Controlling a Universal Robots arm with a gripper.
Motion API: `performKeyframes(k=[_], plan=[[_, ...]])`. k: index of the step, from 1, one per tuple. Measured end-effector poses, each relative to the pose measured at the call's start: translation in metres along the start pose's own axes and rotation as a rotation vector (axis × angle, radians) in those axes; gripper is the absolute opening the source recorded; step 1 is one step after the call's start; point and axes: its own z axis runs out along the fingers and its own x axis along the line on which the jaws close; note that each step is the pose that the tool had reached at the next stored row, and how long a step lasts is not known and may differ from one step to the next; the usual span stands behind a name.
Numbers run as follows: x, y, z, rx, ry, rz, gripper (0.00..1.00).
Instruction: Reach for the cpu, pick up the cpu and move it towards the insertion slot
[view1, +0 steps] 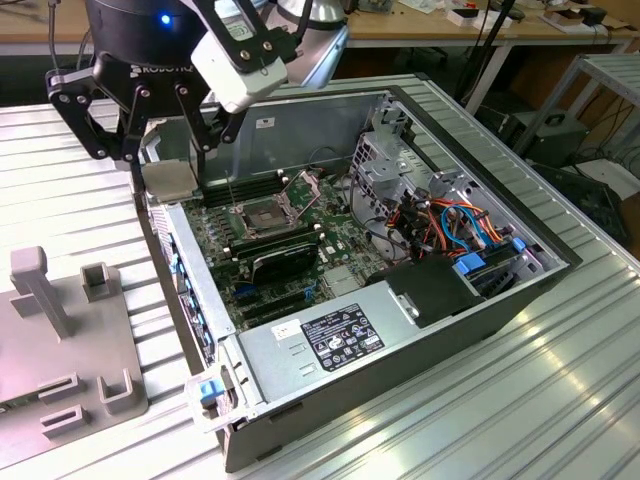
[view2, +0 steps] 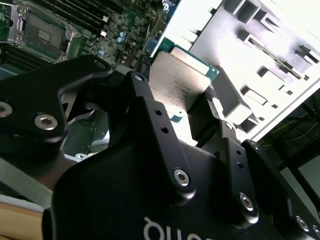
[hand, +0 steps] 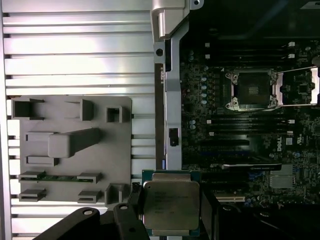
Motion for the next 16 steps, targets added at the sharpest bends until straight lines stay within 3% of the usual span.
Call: performKeyframes(k=[6, 9, 16], plan=[[-0.0159, 0.002, -0.0002, 0.0, 0.0, 0.0, 0.55], [-0.0334, 0.007, -0.0002, 0.0001, 0.0001, 0.0, 0.55], [-0.0681, 0.0118, -0.0001, 0.0, 0.0, 0.0, 0.55]])
